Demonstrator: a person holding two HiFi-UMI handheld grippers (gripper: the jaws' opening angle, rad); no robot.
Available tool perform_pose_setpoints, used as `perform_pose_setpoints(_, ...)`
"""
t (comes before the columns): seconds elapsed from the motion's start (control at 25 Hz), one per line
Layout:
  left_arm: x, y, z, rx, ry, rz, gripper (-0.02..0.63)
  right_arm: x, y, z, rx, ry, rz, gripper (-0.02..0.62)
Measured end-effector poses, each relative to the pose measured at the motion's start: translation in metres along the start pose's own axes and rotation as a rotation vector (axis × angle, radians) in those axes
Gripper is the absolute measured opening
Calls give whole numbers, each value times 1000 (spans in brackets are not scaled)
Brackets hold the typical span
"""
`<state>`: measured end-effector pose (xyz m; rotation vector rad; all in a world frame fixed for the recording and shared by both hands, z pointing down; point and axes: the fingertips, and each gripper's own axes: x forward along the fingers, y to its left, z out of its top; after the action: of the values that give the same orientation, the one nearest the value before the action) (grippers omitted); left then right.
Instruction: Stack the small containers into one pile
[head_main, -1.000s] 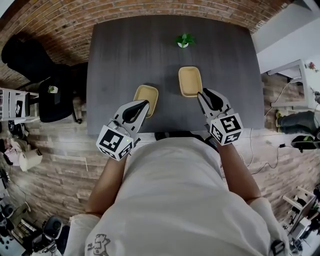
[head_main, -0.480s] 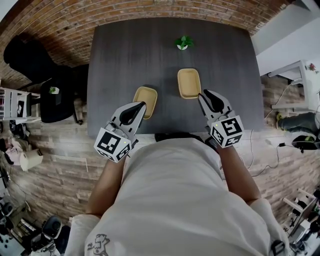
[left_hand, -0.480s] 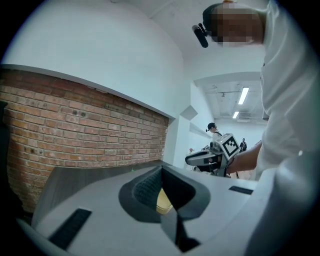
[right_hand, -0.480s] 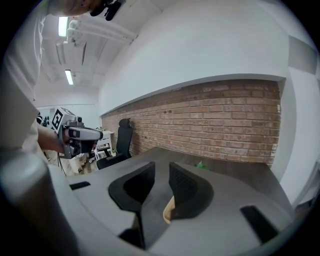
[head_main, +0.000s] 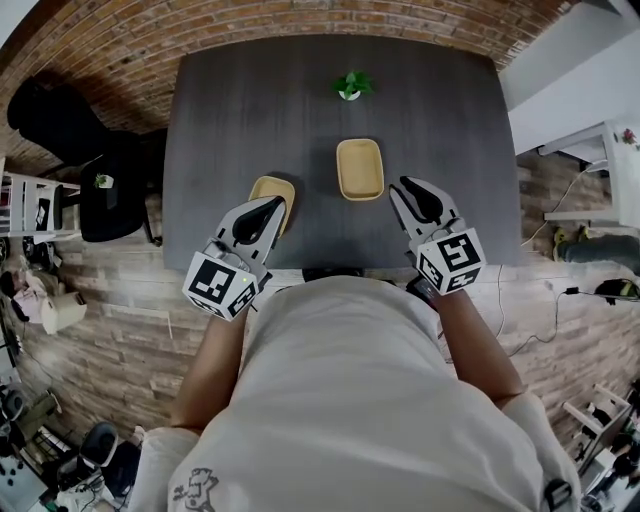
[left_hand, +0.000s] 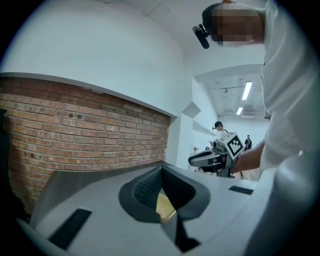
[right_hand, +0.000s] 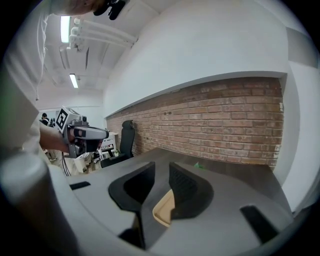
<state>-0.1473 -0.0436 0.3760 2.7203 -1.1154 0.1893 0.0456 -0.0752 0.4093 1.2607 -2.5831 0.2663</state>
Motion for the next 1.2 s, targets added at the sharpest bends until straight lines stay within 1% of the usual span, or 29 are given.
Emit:
perform_pose_setpoints(0.08,7,-8,2,6,3,4,11,-4,-7,-1,-2,-1,13,97)
perform_pose_setpoints(0.28,16,-16,2,22,-5,46,11,-11,-16,-5,-13,-3,52,97)
perform_pose_setpoints(0.4,19,-24,-1,31,5,43,11,-12,-19,-10,-17,0,66,97)
perform_pose_setpoints(0.56,16,-24,-5,29,2,45,11,-14,-16,-13,0,1,61,97)
perform_pose_setpoints(0.8,8,-3,-6,18,11,11,11,2,5,-9,-4,7,46,97)
perform_pose_setpoints(1.2,-15,55,-9,16,30,-94,11,43,54,-7,53,34,-41,97)
